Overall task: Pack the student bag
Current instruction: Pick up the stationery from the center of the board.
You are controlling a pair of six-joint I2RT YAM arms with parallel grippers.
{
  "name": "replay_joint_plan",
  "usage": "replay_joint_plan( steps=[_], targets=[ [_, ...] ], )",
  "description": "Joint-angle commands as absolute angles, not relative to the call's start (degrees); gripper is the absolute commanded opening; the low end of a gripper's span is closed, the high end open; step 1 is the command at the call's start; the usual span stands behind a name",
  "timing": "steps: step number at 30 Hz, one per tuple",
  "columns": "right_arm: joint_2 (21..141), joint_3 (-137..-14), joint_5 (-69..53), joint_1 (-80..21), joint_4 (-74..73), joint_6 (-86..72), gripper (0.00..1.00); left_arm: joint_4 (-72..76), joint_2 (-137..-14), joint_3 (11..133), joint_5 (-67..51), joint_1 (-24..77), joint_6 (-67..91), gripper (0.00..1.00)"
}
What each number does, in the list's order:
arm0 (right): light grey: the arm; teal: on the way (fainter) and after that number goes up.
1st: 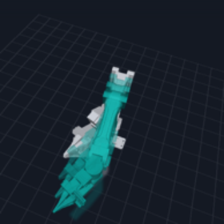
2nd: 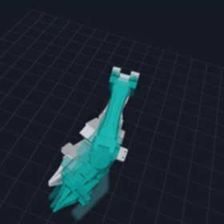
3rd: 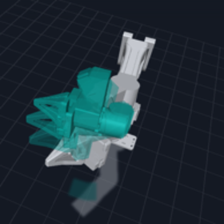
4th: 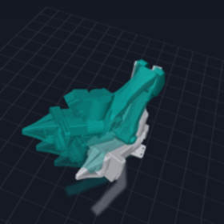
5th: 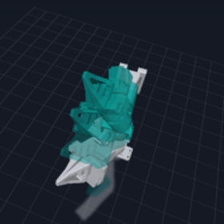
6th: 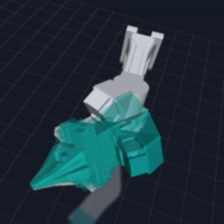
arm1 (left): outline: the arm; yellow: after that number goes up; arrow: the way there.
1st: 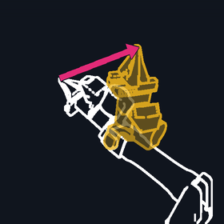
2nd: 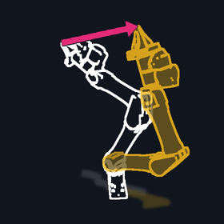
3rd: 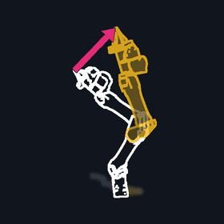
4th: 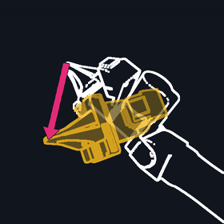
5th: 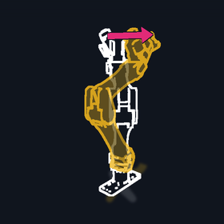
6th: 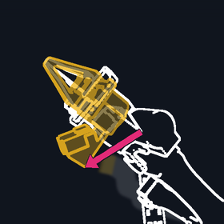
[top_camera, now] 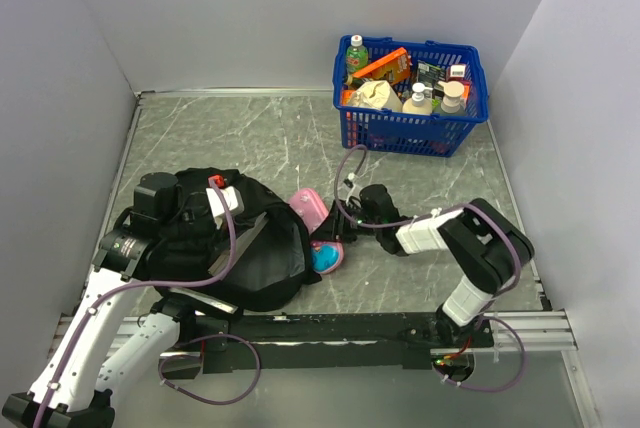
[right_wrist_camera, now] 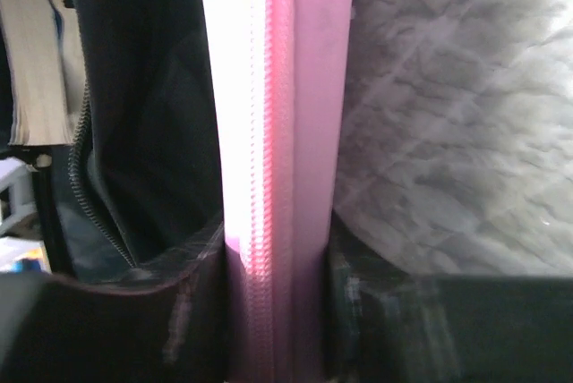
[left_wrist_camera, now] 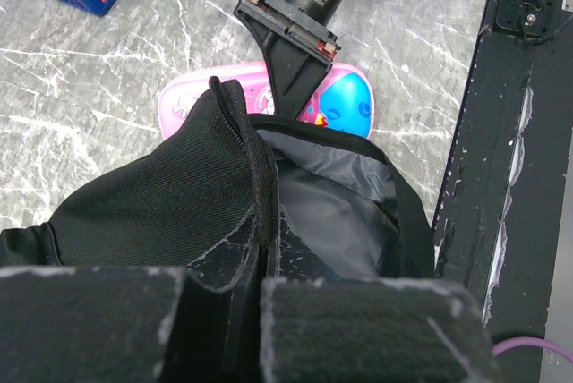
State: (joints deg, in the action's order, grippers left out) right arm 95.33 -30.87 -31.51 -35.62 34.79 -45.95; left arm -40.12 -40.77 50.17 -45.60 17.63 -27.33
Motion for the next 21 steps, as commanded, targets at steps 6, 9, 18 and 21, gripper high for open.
replay_joint_plan(
  steps=[6,9,18,21],
  targets=[
    [71.3,-35.0,-15.0,-35.3,10.3,-33.2,0.29,-36.1,-40.0,52.3,-47.6,18.0,-26.8,0.01],
    [62.0,-35.0,-15.1,-35.2,5.0,-32.2,0.29,-35.9,-39.8,52.1,-47.5,18.1,-26.8,0.01],
    [61.6,-35.1,-36.0,-37.2,-0.2,-42.3,0.27,-35.0,-39.7,52.5,-46.5,18.1,-26.1,0.01],
    [62.9,-34.5,-41.3,-37.4,1.4,-45.5,0.27,-35.1,-39.9,52.7,-46.4,18.1,-26.3,0.01]
  ],
)
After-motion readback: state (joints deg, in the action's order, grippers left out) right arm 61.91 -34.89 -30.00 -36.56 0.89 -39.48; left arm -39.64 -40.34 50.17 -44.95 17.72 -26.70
